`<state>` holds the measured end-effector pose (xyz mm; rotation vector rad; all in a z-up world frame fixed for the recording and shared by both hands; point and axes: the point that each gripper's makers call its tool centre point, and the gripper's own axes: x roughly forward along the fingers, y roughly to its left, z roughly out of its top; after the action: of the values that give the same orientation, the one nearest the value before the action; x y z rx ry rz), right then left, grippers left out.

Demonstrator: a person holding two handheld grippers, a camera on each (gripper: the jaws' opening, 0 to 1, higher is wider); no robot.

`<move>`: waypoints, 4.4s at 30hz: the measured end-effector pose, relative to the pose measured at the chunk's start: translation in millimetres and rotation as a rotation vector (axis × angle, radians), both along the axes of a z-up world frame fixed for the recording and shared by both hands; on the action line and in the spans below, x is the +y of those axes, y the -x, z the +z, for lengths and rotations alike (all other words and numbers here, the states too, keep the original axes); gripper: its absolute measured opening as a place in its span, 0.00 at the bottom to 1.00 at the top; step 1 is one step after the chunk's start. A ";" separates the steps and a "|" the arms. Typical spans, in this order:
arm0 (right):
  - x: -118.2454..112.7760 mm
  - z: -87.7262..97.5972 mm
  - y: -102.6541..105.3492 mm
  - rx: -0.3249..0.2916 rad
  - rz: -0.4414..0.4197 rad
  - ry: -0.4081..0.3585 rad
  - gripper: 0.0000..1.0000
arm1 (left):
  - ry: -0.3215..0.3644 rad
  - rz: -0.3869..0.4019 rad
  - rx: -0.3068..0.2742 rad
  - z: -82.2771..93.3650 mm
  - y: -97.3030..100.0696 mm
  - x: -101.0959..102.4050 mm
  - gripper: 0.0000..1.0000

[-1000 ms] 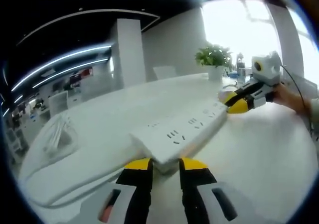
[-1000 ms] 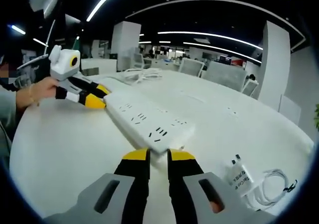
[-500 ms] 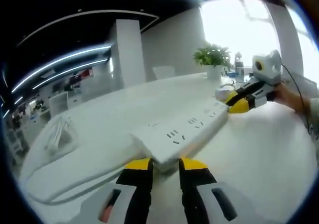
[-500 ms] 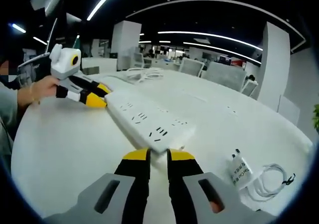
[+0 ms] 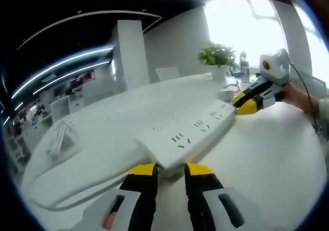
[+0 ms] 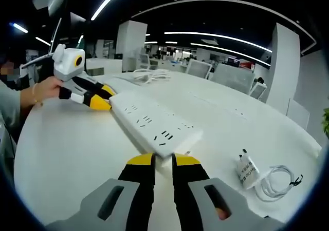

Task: Straighten the power strip on the desk, plug the charger into it

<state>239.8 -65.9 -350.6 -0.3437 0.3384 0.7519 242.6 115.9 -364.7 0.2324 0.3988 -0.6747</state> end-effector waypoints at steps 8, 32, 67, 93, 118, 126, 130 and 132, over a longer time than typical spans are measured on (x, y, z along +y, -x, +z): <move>-2.8 0.4 6.7 0.001 -0.001 -0.007 0.12 | -0.007 -0.008 0.001 -1.2 7.3 -2.3 0.20; -8.7 -0.2 34.4 -0.007 0.000 -0.005 0.12 | 0.001 -0.035 0.013 -0.9 29.8 -7.9 0.20; -18.2 1.8 45.6 0.025 0.051 -0.085 0.12 | 0.038 -0.023 0.020 0.1 59.7 -13.1 0.18; -26.4 0.6 16.3 0.036 0.010 -0.103 0.14 | 0.077 -0.061 0.064 -0.7 67.8 -26.7 0.21; -56.1 33.3 2.8 -0.073 -0.088 -0.142 0.16 | 0.254 -0.070 -0.018 41.1 78.5 -23.7 0.22; -90.6 53.8 -14.6 -0.129 -0.180 -0.163 0.16 | 0.276 -0.041 -0.157 80.3 68.1 -15.2 0.23; -102.8 55.7 -22.0 -0.136 -0.210 -0.172 0.16 | 0.286 -0.037 -0.182 85.6 64.6 -15.3 0.25; -108.2 55.4 -26.5 -0.137 -0.226 -0.172 0.17 | 0.292 -0.038 -0.190 87.6 62.3 -16.3 0.25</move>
<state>266.4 -174.1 -295.3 -0.1895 0.1775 0.5281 180.3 99.6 -277.1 0.0259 0.1110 -0.7322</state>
